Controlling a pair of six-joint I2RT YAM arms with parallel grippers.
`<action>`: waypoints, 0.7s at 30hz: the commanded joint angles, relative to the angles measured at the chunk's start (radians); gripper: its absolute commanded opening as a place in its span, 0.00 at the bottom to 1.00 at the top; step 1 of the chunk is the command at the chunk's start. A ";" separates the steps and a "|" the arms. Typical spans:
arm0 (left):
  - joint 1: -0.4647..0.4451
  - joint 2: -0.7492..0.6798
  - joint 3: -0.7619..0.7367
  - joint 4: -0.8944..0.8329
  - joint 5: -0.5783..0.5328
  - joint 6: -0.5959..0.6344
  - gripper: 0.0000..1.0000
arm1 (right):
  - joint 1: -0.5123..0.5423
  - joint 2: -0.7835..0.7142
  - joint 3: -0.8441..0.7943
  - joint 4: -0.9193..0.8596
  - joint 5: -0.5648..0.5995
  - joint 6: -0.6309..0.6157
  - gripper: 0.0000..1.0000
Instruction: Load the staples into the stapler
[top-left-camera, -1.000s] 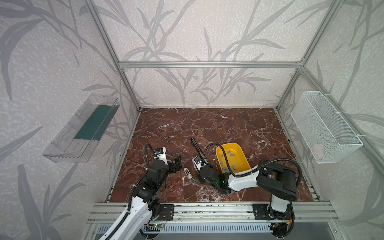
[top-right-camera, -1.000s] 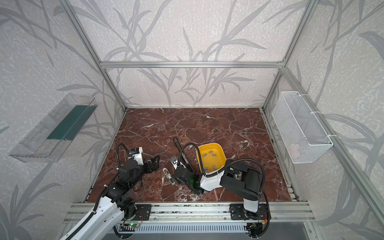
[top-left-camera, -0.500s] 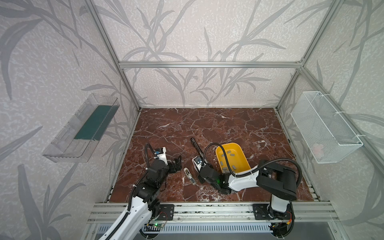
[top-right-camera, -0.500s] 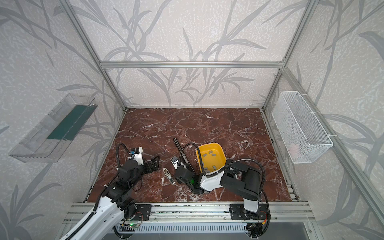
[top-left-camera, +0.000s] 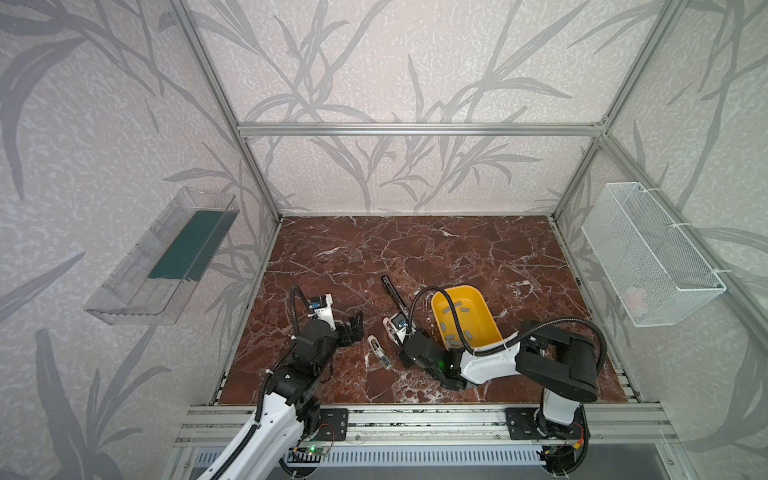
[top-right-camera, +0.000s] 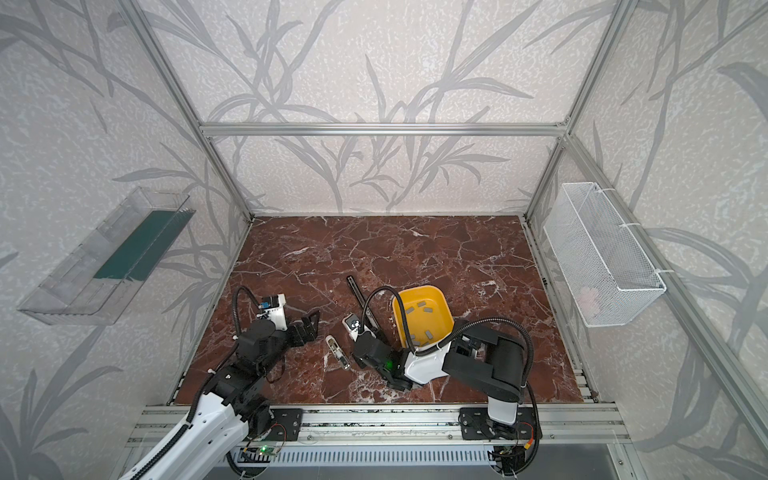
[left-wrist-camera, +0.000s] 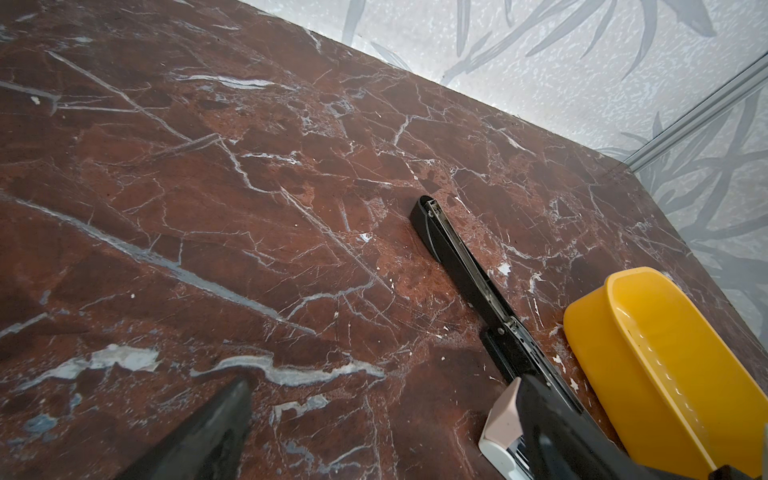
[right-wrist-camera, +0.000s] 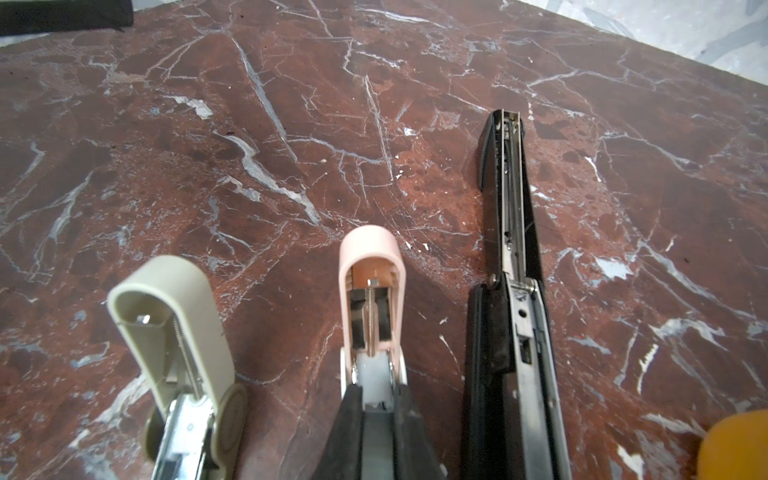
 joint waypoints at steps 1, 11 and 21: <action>-0.005 0.000 0.006 0.021 -0.009 0.006 0.99 | -0.005 -0.045 -0.025 0.060 -0.026 -0.022 0.13; -0.006 0.000 0.007 0.021 -0.009 0.006 0.99 | -0.018 -0.040 -0.017 0.044 -0.038 -0.030 0.13; -0.006 0.001 0.007 0.022 -0.010 0.007 0.99 | -0.023 -0.034 -0.010 0.036 -0.039 -0.030 0.13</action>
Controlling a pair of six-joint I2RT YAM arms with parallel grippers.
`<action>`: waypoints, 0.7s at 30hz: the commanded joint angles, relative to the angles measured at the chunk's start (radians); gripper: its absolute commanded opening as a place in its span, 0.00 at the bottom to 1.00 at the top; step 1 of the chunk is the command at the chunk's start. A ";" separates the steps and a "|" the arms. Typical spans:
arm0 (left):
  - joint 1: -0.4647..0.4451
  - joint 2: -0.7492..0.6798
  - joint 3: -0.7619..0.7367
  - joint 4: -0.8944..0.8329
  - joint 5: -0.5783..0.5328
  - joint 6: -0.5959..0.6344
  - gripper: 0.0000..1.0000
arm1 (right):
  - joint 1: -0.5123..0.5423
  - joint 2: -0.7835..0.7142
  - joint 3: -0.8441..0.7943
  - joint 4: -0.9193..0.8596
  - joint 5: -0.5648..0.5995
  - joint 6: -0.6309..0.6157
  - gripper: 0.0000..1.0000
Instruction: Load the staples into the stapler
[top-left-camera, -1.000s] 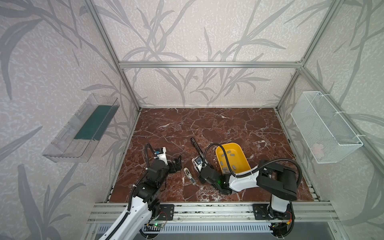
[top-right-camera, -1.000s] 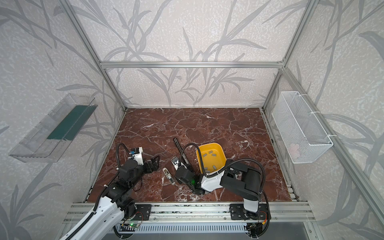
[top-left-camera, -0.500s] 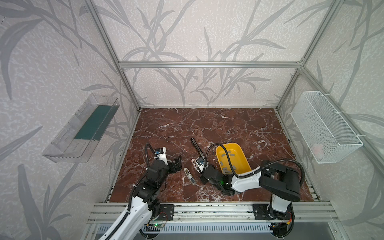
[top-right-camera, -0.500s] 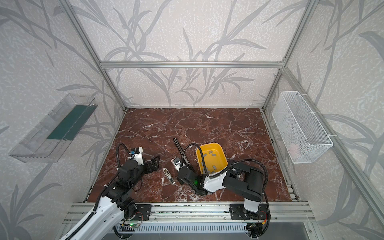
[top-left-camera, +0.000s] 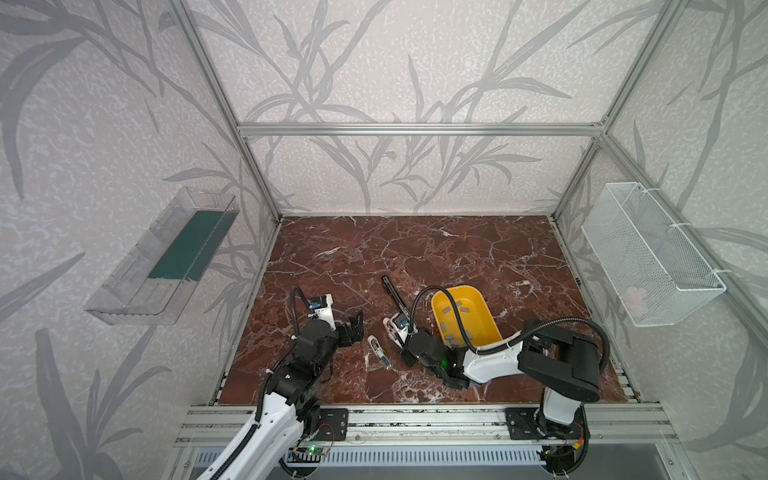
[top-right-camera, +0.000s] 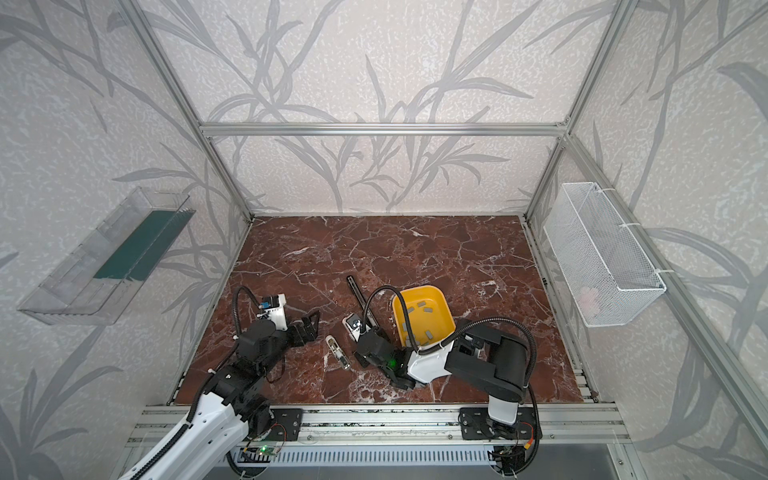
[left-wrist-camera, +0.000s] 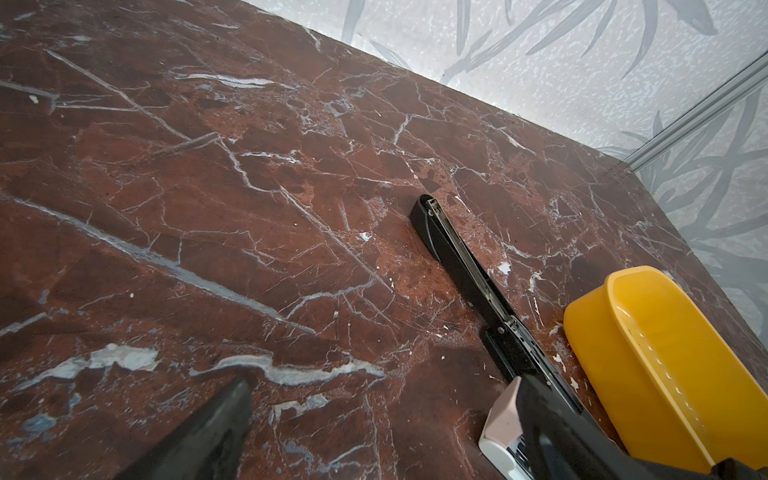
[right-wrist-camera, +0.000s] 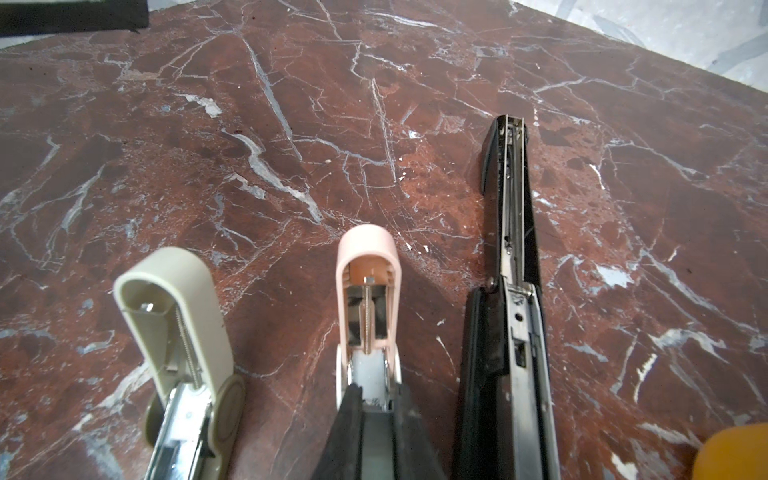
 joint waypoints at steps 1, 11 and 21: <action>-0.005 -0.002 0.007 0.023 -0.010 0.007 0.99 | -0.005 -0.018 0.011 0.018 -0.006 0.000 0.13; -0.006 -0.002 0.007 0.023 -0.010 0.006 0.99 | -0.005 0.001 0.031 -0.002 -0.003 0.001 0.13; -0.005 -0.002 0.007 0.024 -0.010 0.007 0.99 | -0.009 0.018 0.050 -0.018 0.004 -0.001 0.13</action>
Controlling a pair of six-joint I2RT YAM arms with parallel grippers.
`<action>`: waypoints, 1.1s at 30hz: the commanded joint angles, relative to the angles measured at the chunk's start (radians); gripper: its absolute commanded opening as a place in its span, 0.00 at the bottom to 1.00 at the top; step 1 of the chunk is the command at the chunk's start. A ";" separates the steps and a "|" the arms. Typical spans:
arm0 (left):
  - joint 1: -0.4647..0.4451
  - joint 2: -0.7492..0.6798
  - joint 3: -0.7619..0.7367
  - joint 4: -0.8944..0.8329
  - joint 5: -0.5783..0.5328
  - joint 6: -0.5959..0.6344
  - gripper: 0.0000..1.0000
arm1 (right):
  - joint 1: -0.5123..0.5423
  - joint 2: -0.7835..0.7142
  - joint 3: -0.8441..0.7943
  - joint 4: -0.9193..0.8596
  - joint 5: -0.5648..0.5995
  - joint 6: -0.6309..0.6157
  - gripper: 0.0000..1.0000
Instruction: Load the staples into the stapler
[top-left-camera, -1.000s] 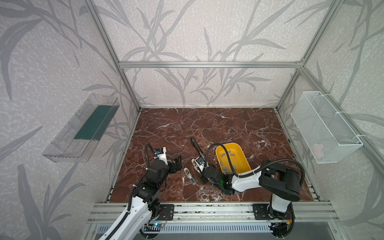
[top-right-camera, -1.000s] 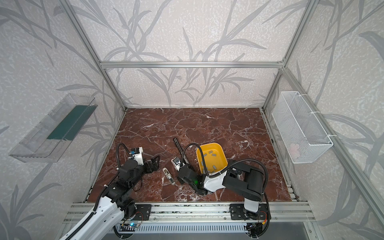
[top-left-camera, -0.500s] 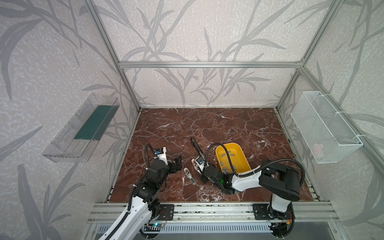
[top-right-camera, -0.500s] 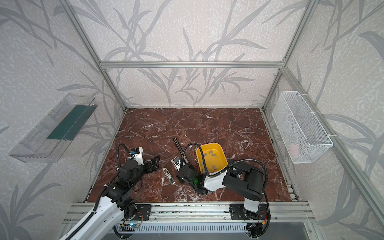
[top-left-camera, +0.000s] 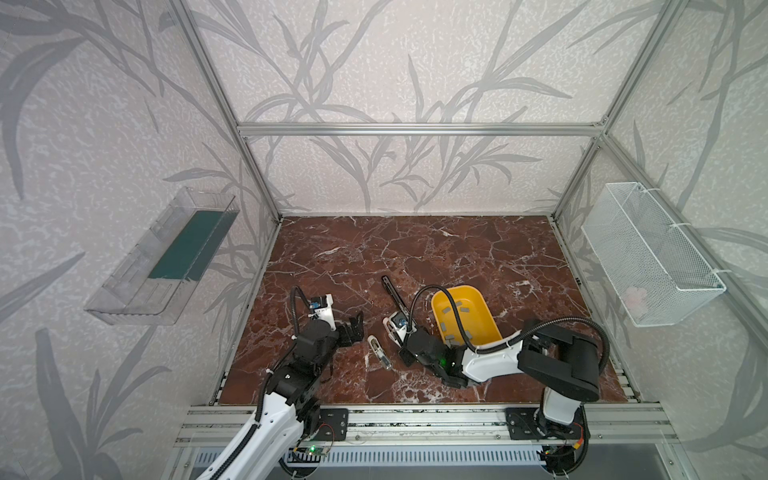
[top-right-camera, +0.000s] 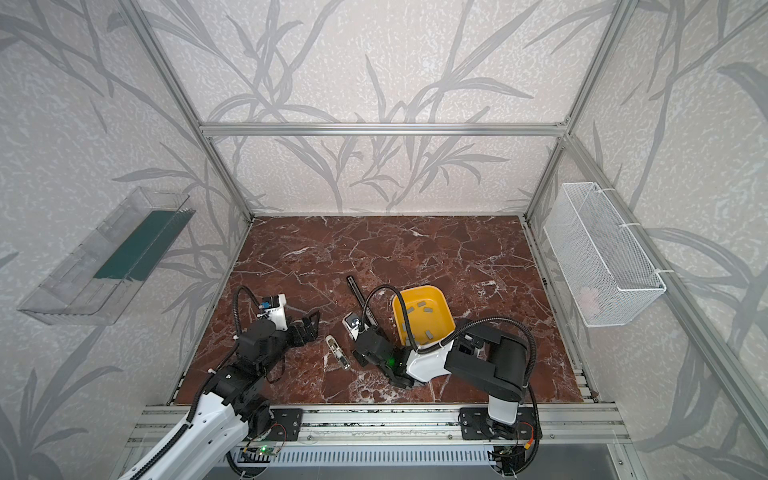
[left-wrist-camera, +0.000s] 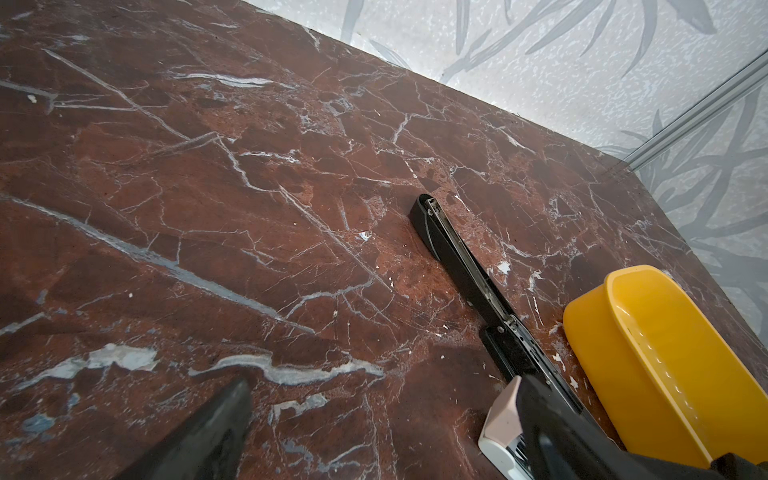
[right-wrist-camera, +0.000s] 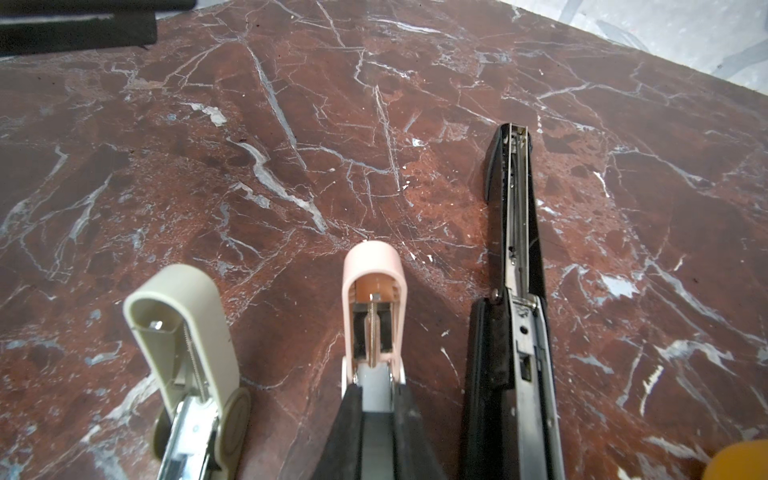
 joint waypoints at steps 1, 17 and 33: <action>-0.004 -0.001 0.007 0.025 -0.010 0.006 0.99 | -0.007 0.013 0.029 -0.010 0.011 -0.002 0.13; -0.005 -0.001 0.006 0.024 -0.010 0.008 0.99 | -0.009 0.029 0.036 -0.021 -0.002 0.005 0.13; -0.006 -0.001 0.006 0.025 -0.010 0.008 0.99 | -0.009 0.042 0.041 -0.030 -0.011 0.045 0.13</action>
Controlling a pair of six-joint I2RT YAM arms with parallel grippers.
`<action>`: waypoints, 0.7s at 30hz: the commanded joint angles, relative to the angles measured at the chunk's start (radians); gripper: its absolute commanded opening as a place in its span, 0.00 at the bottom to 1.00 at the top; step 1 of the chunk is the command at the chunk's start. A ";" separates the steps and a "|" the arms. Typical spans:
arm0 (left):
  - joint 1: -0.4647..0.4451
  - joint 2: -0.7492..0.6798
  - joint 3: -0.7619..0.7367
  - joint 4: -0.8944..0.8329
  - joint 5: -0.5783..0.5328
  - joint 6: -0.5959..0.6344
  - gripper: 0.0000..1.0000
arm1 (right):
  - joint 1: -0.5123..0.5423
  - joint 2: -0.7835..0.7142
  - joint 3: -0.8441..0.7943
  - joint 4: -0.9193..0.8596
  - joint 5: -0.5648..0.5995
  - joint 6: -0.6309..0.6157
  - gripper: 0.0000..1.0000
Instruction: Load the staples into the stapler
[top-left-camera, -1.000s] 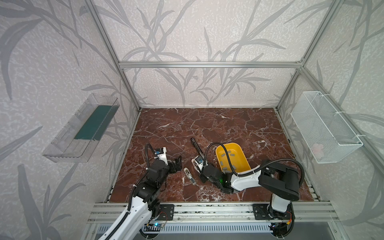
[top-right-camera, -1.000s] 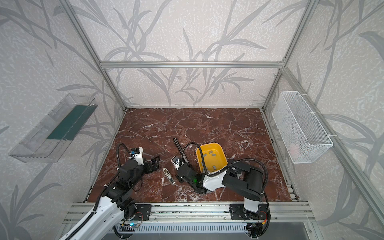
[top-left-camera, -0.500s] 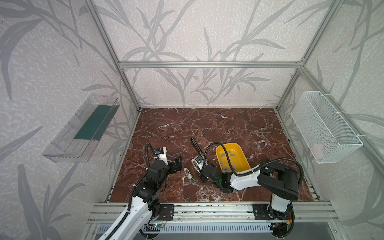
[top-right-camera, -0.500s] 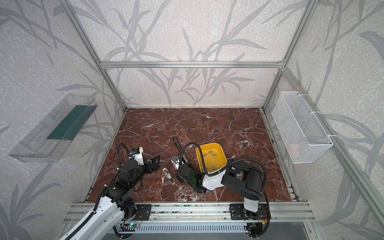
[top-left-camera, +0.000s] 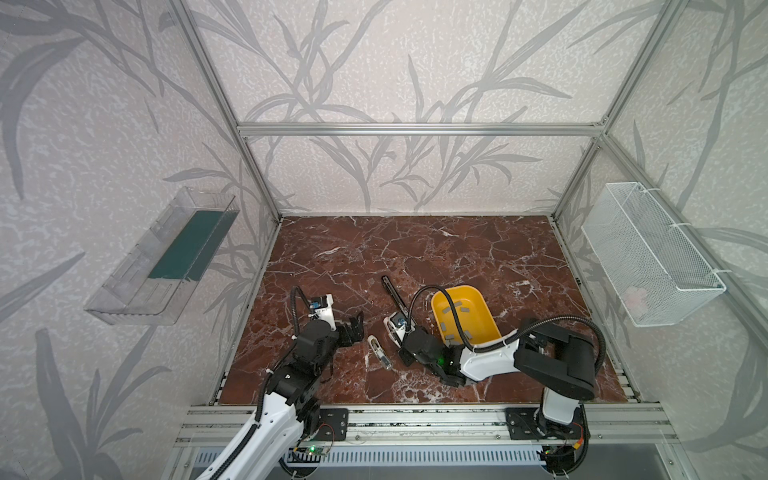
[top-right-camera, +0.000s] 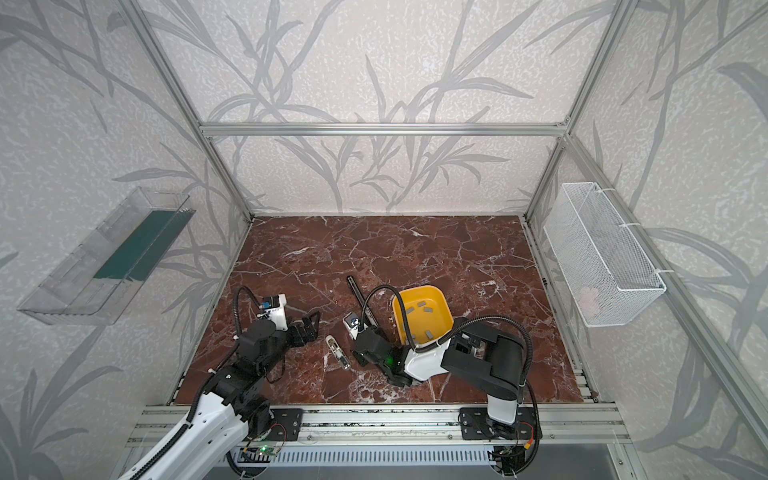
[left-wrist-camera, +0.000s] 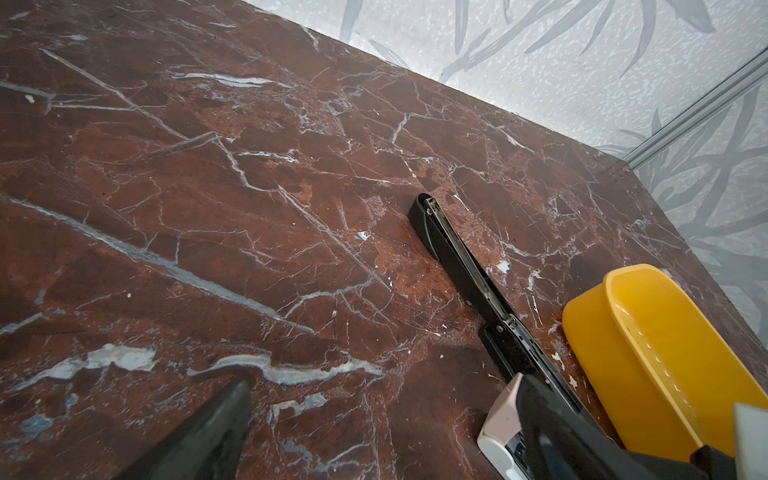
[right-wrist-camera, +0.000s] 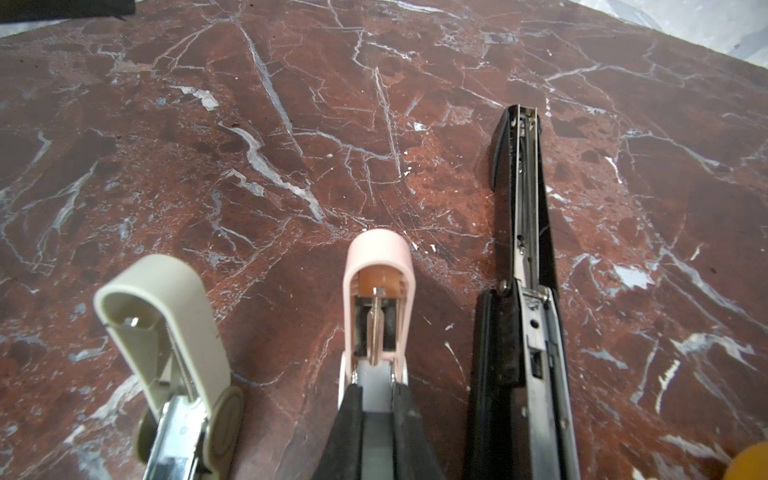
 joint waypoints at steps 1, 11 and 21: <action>-0.003 -0.001 0.006 0.024 -0.010 0.008 0.99 | -0.003 0.022 0.030 -0.012 0.009 0.025 0.13; -0.004 0.002 0.007 0.025 -0.013 0.008 0.99 | 0.000 0.006 0.002 -0.021 0.039 0.065 0.11; -0.005 0.002 0.007 0.027 -0.011 0.007 0.99 | 0.067 0.024 -0.011 -0.013 0.087 0.056 0.10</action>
